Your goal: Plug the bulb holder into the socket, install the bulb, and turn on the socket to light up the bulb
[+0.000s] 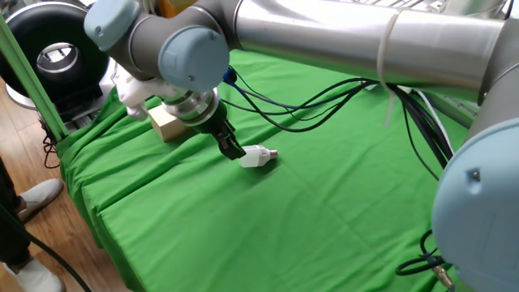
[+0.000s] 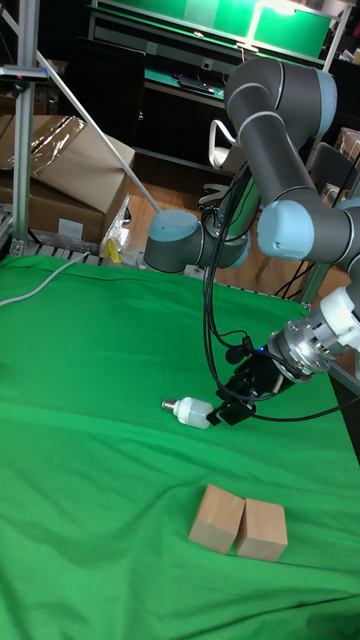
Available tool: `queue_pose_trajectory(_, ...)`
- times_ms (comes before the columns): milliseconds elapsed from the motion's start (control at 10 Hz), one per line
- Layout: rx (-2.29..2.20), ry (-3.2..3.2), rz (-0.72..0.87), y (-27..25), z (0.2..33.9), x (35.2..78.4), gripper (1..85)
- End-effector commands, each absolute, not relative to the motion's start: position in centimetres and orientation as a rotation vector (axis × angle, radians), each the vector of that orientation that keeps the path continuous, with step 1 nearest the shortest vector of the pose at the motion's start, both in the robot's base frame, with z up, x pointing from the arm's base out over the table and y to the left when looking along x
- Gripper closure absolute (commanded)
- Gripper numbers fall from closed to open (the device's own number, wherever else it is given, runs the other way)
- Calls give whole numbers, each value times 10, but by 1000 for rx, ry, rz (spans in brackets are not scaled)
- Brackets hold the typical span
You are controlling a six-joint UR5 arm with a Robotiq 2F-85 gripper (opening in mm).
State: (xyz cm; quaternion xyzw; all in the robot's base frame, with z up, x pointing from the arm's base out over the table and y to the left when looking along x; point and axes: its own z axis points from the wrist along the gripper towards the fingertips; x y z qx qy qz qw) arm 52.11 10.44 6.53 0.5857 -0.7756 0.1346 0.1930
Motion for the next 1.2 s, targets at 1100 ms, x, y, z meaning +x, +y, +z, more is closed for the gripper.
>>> queue_pose_trajectory(1100, 1598, -1939, 571, 125, 54, 520, 203)
